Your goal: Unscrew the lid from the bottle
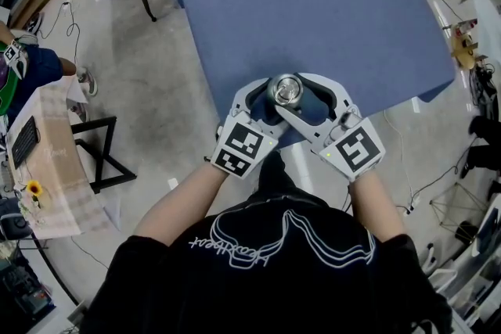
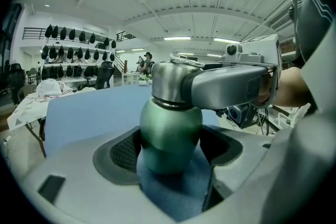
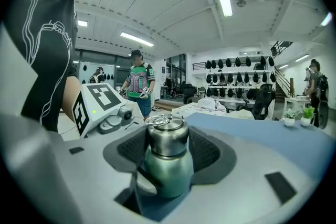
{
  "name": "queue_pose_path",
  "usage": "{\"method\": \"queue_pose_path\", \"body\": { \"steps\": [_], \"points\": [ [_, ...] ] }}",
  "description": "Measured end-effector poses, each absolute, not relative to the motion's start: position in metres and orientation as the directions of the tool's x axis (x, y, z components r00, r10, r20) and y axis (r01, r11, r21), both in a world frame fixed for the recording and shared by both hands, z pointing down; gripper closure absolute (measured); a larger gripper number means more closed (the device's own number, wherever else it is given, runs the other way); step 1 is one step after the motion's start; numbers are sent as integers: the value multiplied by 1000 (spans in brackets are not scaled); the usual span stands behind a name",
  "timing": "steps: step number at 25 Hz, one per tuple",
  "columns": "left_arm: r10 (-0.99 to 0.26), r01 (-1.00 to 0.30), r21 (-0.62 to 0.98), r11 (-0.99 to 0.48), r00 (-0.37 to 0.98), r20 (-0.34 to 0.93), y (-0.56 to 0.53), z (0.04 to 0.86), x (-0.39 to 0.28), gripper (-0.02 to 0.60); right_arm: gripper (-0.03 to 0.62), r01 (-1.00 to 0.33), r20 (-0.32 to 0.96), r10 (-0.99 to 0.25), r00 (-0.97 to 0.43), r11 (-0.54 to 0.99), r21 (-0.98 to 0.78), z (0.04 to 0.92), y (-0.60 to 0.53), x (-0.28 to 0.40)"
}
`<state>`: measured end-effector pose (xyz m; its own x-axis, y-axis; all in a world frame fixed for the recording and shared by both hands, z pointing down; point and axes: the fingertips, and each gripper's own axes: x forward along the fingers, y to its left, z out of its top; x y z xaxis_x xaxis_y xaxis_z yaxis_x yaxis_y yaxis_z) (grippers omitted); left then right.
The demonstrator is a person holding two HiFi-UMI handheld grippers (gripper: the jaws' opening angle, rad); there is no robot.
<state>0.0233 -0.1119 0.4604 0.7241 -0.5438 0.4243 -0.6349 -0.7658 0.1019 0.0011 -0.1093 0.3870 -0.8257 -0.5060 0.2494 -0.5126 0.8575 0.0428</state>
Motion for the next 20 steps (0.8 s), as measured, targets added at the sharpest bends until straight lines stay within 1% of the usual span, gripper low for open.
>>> {"method": "queue_pose_path", "body": {
  "steps": [9, 20],
  "points": [
    [-475, -562, 100, -821, 770, 426, -112, 461, 23, 227, 347, -431, 281, -424, -861, 901, 42, 389, -109, 0],
    [-300, -375, 89, -923, 844, 443, -107, 462, 22, 227, 347, -249, 349, -241, -906, 968, 23, 393, -105, -2]
  ]
}}
